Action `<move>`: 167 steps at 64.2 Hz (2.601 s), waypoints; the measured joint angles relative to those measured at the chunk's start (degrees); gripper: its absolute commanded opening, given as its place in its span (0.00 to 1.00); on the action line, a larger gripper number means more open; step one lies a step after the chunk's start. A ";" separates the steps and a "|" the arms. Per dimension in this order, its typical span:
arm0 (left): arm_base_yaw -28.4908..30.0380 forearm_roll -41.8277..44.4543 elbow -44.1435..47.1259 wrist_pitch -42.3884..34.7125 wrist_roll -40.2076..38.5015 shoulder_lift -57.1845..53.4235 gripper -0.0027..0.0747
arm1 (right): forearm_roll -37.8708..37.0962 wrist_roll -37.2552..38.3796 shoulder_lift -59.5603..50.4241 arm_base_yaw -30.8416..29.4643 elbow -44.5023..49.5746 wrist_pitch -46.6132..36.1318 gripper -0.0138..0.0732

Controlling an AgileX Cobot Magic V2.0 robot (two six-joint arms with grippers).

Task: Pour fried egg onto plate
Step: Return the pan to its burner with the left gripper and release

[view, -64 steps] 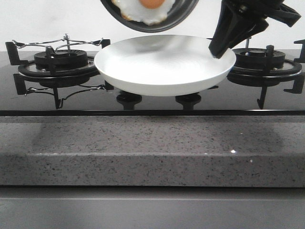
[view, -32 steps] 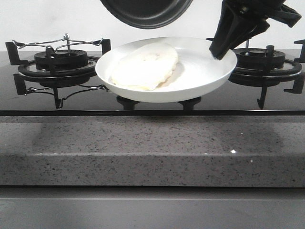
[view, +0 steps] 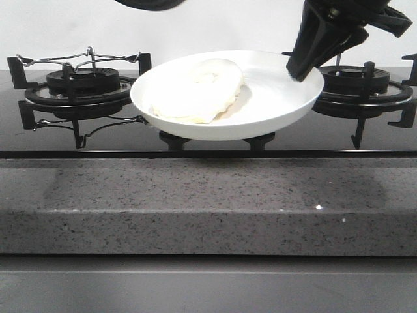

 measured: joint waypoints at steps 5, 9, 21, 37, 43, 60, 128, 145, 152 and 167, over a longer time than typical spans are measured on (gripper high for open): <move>3.19 -3.20 0.00 1.51 -1.25 1.35 0.01 | 0.00 0.00 0.00 0.00 0.00 0.00 0.08; 5.25 -5.56 0.00 2.39 -2.08 2.45 0.01 | 0.00 0.00 0.00 0.00 0.00 0.00 0.08; 11.20 -12.39 0.00 3.35 -5.92 6.93 0.01 | 0.00 0.00 0.00 0.00 0.00 0.00 0.08; 16.08 -18.05 0.00 4.90 -12.47 15.54 0.01 | 0.00 0.00 0.00 0.00 0.00 0.00 0.08; 17.34 -19.37 0.00 6.84 -14.42 18.82 0.01 | 0.00 0.00 0.00 0.00 0.00 0.00 0.08; 20.22 -20.96 0.00 10.58 -18.79 26.08 0.01 | 0.00 0.00 0.00 0.00 0.00 0.00 0.08; 27.55 -5.71 -0.31 16.88 -23.18 23.74 0.66 | 0.00 0.00 0.00 0.00 0.00 0.00 0.08; 26.50 9.64 -0.31 13.98 -27.21 11.47 0.65 | 0.00 0.00 0.00 0.00 0.00 0.00 0.08; 23.49 16.00 -0.31 13.73 -29.26 5.22 0.65 | 0.00 0.00 0.00 0.00 0.00 0.00 0.08; 9.27 39.83 -0.19 13.62 -43.41 -5.34 0.65 | 0.00 0.00 0.00 0.00 0.00 0.00 0.08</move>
